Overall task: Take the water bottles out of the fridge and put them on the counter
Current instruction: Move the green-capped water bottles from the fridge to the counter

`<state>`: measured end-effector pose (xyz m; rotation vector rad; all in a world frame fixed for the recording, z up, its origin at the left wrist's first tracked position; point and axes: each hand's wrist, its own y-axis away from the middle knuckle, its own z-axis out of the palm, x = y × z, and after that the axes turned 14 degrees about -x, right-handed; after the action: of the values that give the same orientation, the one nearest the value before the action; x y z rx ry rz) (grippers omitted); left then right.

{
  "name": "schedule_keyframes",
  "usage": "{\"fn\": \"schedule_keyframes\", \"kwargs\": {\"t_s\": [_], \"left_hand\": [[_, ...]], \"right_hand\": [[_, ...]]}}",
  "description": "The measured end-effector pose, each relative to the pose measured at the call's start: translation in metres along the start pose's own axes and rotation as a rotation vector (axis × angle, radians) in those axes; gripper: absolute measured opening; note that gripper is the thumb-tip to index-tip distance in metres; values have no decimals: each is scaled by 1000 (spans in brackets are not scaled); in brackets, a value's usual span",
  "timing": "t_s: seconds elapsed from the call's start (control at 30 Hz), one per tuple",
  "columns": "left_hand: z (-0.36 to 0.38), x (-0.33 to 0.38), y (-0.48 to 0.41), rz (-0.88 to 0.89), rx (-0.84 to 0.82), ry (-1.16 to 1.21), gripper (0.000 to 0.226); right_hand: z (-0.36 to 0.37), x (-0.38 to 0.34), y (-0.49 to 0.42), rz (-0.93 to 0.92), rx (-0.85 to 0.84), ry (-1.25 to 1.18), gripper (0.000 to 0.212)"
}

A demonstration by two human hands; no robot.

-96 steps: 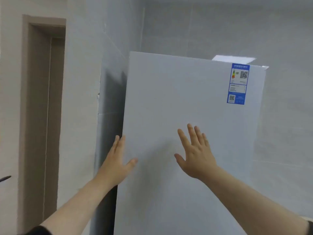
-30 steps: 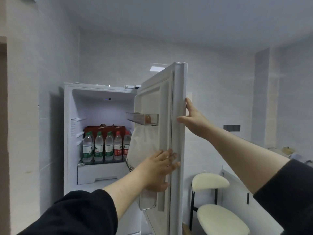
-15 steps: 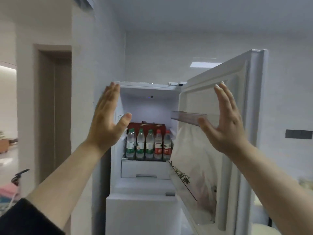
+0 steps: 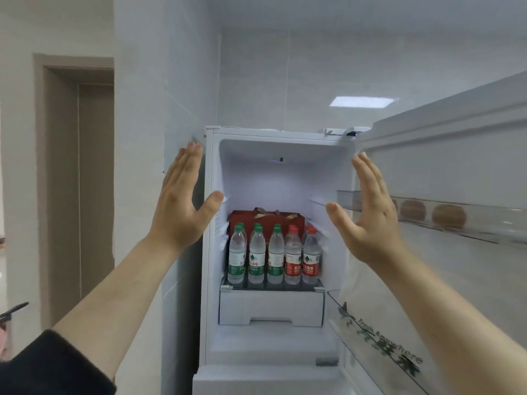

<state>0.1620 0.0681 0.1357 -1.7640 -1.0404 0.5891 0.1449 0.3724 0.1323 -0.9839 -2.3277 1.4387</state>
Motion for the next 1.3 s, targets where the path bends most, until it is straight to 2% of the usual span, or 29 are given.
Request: {"fn": "schedule_keyframes", "kwargs": {"t_s": [0.13, 0.4, 0.47, 0.6, 0.7, 0.87, 1.0, 1.07, 1.17, 1.2, 1.3], "left_hand": [[38, -39, -11, -22, -15, 48, 77], [152, -100, -25, -107, -86, 150, 76], [180, -112, -27, -212, -102, 242, 73], [238, -136, -29, -529, -55, 585, 60], [277, -156, -26, -684, -76, 669, 57], [334, -191, -36, -892, -190, 650, 72], [376, -228, -32, -987, -175, 659, 66], [391, -241, -24, -1046, -160, 664, 72], [411, -256, -8, -1087, -192, 614, 42], [416, -260, -3, -1085, -214, 615, 39], [424, -270, 10, -1061, -277, 568, 49]], "right_hand": [[50, 16, -24, 56, -10, -37, 80], [187, 77, -64, 241, -62, -297, 74], [222, 99, -69, 313, -122, -374, 75], [283, 142, -80, 454, -177, -556, 75], [324, 171, -88, 554, -247, -682, 76], [372, 209, -106, 622, -420, -643, 79], [407, 229, -123, 691, -474, -571, 78], [422, 234, -126, 702, -521, -539, 75], [442, 239, -123, 707, -607, -463, 55], [447, 240, -122, 708, -623, -438, 49], [454, 243, -123, 715, -666, -427, 53]]}}
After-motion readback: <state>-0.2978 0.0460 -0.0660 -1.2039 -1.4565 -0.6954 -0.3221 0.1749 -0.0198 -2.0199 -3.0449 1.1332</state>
